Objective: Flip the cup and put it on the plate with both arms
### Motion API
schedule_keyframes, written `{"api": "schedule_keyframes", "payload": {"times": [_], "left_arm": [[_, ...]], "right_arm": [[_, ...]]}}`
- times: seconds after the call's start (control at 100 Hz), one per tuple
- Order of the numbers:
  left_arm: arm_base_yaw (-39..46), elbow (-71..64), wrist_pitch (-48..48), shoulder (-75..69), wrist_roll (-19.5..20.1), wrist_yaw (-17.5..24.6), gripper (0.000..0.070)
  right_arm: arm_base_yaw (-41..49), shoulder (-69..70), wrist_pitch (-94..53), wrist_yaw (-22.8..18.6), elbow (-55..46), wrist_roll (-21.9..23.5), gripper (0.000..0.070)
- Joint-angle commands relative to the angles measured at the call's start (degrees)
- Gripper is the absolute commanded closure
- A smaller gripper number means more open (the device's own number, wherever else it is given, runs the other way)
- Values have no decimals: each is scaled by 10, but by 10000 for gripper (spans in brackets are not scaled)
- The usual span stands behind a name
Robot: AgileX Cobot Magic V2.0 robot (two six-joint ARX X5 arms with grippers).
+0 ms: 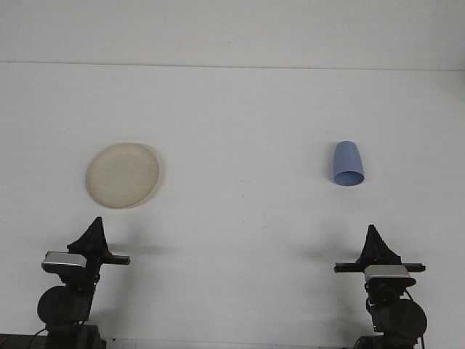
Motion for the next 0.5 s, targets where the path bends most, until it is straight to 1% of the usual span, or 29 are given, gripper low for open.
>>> {"api": "schedule_keyframes", "payload": {"times": [0.0, 0.28, 0.49], "left_arm": [[0, -11, 6, 0, 3, 0, 689], [0, -11, 6, 0, 3, 1, 689], [0, -11, 6, 0, 3, 1, 689]], "right_arm": [[0, -1, 10, 2, -1, -3, 700], [0, -1, 11, 2, 10, -3, 700], [0, 4, -72, 3, 81, 0, 700]]}}
